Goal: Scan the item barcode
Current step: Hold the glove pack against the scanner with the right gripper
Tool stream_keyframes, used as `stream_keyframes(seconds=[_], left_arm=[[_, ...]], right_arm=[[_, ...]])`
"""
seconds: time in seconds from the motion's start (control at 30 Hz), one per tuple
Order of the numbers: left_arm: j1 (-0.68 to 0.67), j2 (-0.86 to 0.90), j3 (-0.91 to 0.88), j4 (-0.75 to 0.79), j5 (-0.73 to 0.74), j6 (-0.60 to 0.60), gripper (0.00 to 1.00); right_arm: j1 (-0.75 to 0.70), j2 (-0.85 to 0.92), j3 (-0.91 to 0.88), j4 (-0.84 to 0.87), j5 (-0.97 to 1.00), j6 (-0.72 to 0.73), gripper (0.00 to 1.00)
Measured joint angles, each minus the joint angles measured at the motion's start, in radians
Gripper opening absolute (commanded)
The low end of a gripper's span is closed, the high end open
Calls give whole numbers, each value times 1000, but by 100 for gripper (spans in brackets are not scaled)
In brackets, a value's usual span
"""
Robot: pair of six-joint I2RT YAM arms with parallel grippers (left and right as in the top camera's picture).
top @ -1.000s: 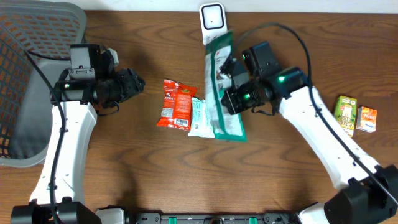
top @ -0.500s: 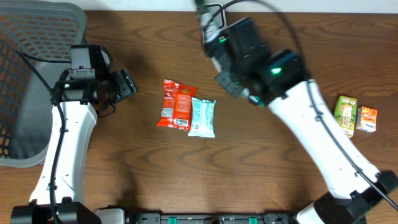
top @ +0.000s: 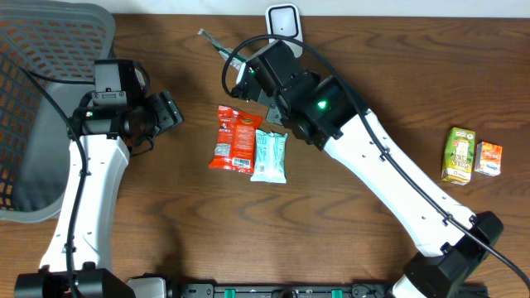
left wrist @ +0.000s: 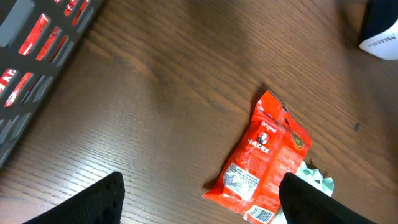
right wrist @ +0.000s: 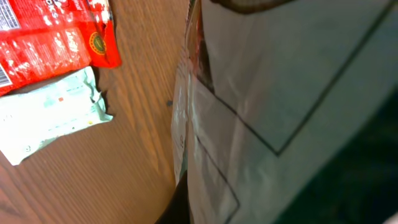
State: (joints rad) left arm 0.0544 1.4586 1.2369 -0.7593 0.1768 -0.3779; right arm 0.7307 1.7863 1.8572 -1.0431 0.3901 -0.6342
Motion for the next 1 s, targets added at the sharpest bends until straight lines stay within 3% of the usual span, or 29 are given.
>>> stream_keyframes(seconds=[0.53, 1.0], left_arm=[[0, 0, 0, 0, 0, 0, 81], [0, 0, 0, 0, 0, 0, 81]], right_arm=[[-3, 0, 0, 22, 34, -161, 1], [-15, 1, 0, 309, 124, -405, 1]])
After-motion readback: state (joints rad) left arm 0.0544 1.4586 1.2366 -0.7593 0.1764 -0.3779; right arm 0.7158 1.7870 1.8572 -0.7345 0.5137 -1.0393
